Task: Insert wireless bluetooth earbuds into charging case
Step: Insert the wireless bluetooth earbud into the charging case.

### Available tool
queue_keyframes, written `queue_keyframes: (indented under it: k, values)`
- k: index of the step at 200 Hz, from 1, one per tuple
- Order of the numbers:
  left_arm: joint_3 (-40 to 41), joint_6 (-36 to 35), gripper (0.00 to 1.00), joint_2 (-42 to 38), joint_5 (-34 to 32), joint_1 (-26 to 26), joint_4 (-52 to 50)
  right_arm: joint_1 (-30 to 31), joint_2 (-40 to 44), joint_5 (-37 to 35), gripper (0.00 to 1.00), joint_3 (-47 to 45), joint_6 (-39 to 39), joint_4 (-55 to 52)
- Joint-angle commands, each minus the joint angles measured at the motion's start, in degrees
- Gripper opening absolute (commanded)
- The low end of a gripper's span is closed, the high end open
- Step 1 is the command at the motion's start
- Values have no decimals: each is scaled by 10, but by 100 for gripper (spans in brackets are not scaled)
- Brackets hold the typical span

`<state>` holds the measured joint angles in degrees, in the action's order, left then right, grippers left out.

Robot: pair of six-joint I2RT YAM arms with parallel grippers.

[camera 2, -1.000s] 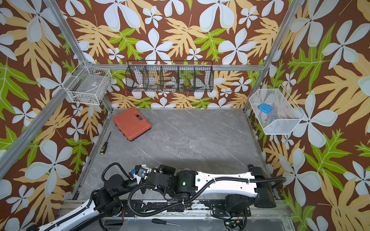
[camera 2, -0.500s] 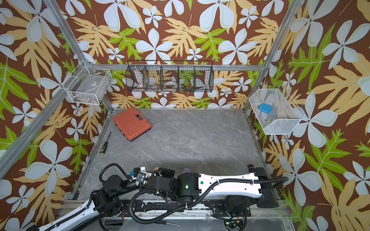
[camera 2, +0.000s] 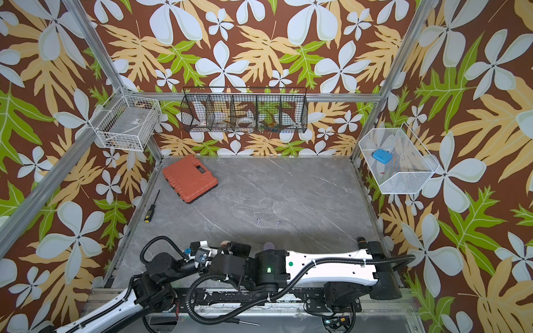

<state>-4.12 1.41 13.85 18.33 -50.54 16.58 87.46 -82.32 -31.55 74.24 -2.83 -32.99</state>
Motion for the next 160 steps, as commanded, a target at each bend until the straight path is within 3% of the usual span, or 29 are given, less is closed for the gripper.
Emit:
queue_keyframes:
  k: [1, 102, 131, 160]
  values:
    - [0, -4, 0, -1, 10, 0, 18, 1, 4, -18, 19, 1, 10, 12]
    - [0, -4, 0, -2, 8, 0, 18, -1, 45, 7, 33, -1, 28, 23]
    - [0, -5, 0, -7, 8, 1, 19, -29, 98, 77, 49, -15, 50, 50]
    - [-1, 0, 0, -14, 16, 0, 28, -88, 170, 182, 75, -62, 90, 97]
